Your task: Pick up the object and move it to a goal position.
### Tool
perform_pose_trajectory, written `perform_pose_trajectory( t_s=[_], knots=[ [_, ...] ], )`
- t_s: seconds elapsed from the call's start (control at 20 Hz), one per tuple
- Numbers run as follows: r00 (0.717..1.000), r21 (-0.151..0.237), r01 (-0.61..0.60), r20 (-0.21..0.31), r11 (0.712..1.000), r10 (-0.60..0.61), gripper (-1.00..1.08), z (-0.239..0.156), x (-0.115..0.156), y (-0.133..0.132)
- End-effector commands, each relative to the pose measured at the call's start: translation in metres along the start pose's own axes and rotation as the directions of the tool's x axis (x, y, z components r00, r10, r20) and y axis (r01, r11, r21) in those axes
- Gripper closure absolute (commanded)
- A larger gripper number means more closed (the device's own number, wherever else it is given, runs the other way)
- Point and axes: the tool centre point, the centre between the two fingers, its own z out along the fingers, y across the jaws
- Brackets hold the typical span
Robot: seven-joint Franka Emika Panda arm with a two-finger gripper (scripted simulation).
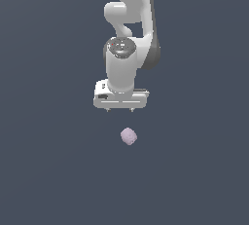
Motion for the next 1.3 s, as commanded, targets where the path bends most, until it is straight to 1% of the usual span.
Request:
perform_pose_trajectory(
  t_s=[0.0,0.15,0.35,0.45,0.9,1.25],
  knots=[
    [1.0,0.0,0.0,0.0,1.0,0.0,-0.92,0.0,0.0,0.0],
    [1.0,0.002,0.014,-0.003,1.0,-0.014,-0.92,-0.001,0.001,-0.006],
    [0.998,0.01,0.064,-0.013,0.998,-0.064,-0.92,-0.002,0.003,-0.025],
    [0.997,0.012,0.079,-0.016,0.997,-0.078,-0.92,-0.003,0.004,-0.031],
    [0.997,0.012,0.081,-0.016,0.997,-0.081,-0.92,-0.002,0.004,-0.03],
    [0.989,0.011,0.148,-0.018,0.989,-0.148,-0.92,0.005,0.012,-0.032]
  ],
)
